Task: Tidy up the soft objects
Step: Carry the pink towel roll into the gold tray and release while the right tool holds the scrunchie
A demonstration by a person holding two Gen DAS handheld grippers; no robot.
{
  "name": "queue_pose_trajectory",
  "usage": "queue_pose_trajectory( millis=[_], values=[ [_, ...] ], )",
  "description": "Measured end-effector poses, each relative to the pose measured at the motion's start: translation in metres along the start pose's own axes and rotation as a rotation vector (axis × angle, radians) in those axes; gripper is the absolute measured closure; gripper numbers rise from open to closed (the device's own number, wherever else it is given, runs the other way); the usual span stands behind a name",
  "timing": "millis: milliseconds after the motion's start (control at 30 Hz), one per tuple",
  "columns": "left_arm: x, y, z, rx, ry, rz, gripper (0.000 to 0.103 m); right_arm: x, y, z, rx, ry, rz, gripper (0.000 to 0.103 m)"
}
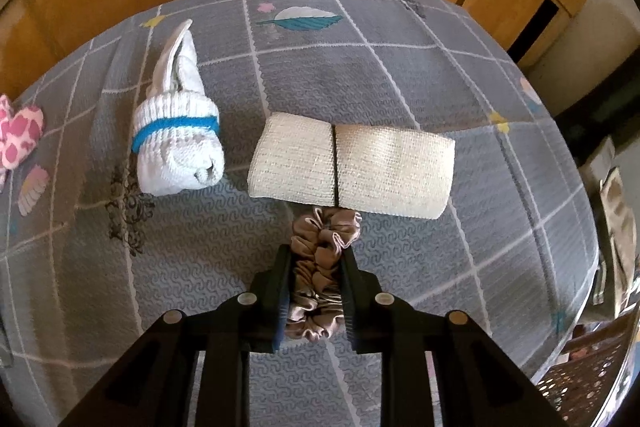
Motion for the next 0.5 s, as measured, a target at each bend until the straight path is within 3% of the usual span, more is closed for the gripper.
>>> queue_pose_trajectory(
  millis=[133, 333, 500],
  values=[
    [0.003, 0.007, -0.021, 0.009, 0.086, 0.005, 0.022, 0.001, 0.000, 0.000, 0.013, 0.003, 0.013, 0.082],
    [0.000, 0.041, -0.036, -0.084, 0.104, 0.045, 0.022, 0.003, -0.003, -0.006, 0.098, 0.032, 0.045, 0.082],
    [-0.015, 0.069, -0.034, -0.140, 0.067, 0.099, 0.022, 0.006, -0.011, -0.024, 0.287, 0.089, 0.116, 0.082]
  ],
)
Point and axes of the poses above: each gripper's, at about its wrist camera, not at the fingertips, and z roughly the way its jaws point, y to its right, x to its top, the point moved 9 cm from there along z, roughly the way its jaws point, and after that the axes turned 11 degrees about -z, right-handed, at the moved point
